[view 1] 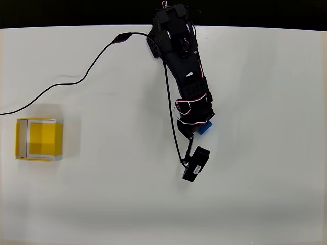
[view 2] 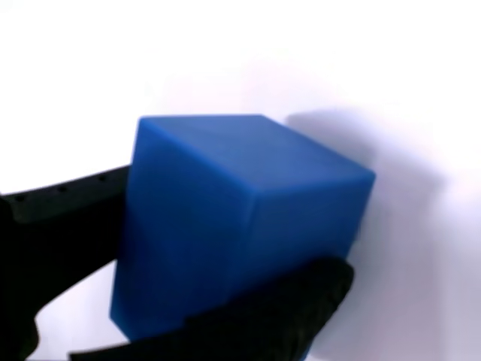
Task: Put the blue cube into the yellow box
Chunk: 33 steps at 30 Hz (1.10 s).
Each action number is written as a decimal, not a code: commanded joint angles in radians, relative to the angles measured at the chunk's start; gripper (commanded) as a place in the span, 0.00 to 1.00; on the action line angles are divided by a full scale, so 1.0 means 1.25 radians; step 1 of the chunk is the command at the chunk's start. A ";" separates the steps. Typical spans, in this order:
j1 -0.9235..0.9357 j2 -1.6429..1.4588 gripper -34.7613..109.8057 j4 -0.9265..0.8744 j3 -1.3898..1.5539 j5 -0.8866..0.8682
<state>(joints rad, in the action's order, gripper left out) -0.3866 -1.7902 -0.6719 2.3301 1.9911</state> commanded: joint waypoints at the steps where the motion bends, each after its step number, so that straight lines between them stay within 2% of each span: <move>1: 0.128 -0.079 0.37 0.025 -0.141 0.029; 12: 0.568 -0.188 0.37 0.137 -0.236 0.067; 21: 0.935 -0.188 0.37 0.175 -0.280 0.031; 26: 1.050 -0.086 0.36 0.188 -0.389 0.005; 33: 1.100 0.117 0.36 0.194 -0.630 -0.021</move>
<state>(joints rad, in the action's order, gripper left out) 0.9587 -1.6506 -0.4556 1.7917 1.9589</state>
